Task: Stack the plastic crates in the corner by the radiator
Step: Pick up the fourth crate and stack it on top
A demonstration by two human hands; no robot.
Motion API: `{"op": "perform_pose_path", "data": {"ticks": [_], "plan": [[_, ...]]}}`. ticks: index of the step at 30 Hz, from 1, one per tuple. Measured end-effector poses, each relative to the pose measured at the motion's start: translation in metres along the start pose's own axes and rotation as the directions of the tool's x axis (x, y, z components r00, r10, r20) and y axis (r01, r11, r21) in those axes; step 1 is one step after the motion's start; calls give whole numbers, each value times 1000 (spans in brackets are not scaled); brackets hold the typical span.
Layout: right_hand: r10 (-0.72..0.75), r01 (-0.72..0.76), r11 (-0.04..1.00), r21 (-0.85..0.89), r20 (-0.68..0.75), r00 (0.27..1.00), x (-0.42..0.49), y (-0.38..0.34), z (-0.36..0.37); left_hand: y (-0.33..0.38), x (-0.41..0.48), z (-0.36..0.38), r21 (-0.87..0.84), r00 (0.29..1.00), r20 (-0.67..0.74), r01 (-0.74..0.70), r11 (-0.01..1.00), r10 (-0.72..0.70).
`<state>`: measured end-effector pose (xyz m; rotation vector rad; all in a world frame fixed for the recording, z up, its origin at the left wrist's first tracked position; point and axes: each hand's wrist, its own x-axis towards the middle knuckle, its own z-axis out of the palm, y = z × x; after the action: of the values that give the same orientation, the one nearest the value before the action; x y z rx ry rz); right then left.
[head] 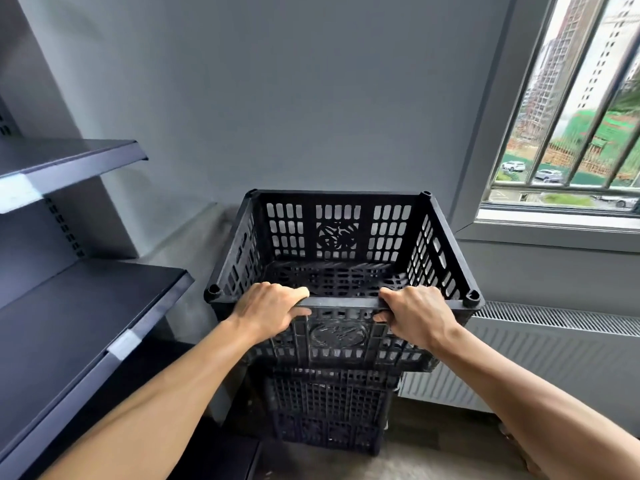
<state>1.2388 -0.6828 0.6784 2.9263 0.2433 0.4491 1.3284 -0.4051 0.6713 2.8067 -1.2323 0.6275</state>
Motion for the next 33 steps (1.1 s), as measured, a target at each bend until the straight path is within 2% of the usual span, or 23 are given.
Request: {"op": "perform_pose_path", "data": {"ticks": [9,33], "plan": [[-22,22,1000,13,14,1000,50,33,33,-20,48,28,-25,999,48,21,999,-20],[78,-76,997,-27,75,994,156,50,70,-118,143,87,-135,992,74,-89,987,100]]}}
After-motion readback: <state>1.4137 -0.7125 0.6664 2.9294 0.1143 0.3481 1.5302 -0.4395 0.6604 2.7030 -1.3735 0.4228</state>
